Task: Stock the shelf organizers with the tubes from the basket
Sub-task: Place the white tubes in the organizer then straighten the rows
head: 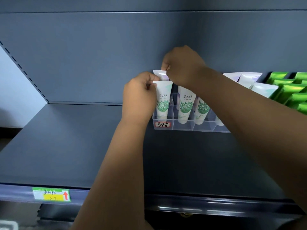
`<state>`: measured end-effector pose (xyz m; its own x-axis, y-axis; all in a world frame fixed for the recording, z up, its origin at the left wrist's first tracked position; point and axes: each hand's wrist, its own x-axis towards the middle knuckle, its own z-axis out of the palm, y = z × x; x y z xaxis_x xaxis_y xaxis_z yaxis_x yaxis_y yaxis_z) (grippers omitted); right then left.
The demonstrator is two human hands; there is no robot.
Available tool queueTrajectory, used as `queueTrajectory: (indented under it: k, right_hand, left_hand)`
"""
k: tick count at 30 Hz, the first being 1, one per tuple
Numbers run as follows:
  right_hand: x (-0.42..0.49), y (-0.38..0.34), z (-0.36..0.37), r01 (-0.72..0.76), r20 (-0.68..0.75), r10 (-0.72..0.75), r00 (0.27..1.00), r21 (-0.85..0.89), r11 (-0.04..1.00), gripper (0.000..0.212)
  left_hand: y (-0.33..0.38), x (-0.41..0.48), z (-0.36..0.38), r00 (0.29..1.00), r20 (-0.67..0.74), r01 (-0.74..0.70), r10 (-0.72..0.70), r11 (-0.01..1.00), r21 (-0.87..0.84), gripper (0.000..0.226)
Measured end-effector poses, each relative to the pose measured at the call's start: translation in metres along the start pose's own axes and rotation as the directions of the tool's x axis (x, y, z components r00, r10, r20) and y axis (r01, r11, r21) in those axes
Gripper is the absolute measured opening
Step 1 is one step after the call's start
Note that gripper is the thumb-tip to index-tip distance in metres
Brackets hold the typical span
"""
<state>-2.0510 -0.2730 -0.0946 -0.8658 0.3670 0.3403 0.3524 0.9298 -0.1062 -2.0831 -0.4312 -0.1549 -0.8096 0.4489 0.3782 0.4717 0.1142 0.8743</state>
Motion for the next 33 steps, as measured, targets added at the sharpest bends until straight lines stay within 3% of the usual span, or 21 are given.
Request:
queueTrajectory:
  k: [8, 22, 33]
  right_hand:
    - [-0.0028, 0.0033, -0.0009, 0.06, -0.01, -0.06, 0.998, 0.01, 0.998, 0.035]
    - [-0.0057, 0.0078, -0.0034, 0.068, -0.009, -0.067, 0.998, 0.095, 0.993, 0.03]
    - [-0.0067, 0.0077, 0.0041, 0.055, -0.024, -0.053, 0.998, 0.131, 0.99, 0.019]
  left_hand:
    - [0.0048, -0.0003, 0.0009, 1.0, -0.011, 0.009, -0.01, 0.998, -0.058, 0.061]
    - [0.003, 0.0014, 0.0026, 0.998, -0.017, 0.056, -0.057, 0.998, -0.038, 0.039]
    - [0.003, 0.0022, 0.0053, 0.996, 0.008, 0.084, -0.083, 0.996, -0.034, 0.035]
